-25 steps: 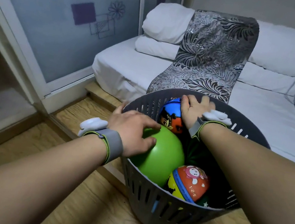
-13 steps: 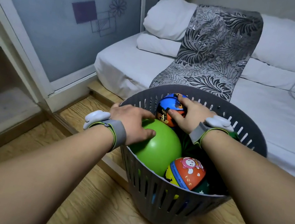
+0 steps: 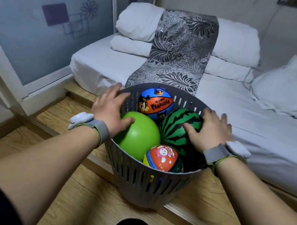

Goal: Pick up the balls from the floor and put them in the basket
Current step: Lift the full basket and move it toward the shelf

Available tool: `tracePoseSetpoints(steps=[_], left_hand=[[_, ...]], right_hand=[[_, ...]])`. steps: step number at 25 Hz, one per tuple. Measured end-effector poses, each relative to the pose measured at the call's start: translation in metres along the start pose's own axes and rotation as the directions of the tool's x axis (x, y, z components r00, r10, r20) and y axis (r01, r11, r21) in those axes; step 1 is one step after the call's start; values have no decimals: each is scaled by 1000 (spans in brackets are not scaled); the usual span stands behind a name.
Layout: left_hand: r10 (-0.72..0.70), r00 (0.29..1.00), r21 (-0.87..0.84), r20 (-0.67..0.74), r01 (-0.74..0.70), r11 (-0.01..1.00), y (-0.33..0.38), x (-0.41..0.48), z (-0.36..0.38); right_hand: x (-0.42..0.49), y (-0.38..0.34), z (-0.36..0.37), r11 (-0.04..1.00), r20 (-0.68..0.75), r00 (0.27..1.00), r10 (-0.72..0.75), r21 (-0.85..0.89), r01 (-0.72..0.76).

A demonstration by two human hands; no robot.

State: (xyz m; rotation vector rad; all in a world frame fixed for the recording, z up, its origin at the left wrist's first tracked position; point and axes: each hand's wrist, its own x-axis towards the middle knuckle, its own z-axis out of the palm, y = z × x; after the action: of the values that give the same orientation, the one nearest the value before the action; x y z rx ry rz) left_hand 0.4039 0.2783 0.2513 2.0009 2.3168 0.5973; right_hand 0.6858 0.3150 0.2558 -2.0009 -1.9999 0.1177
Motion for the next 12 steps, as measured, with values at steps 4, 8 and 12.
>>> tracePoseSetpoints(steps=[4,8,12], left_hand=[[-227,974,-55,24,228,972,-3,-8,1],[-483,866,-234,133,501,833,-28,-25,-7],[-690,689,-328,222,719,613,-84,-55,-33]], right_hand=[[-10,0,-15,836,76,945,319,447,-318],[-36,-21,-18,836,63,966,251,489,-249],[-37,-65,-27,697,141,968,207,673,-247]])
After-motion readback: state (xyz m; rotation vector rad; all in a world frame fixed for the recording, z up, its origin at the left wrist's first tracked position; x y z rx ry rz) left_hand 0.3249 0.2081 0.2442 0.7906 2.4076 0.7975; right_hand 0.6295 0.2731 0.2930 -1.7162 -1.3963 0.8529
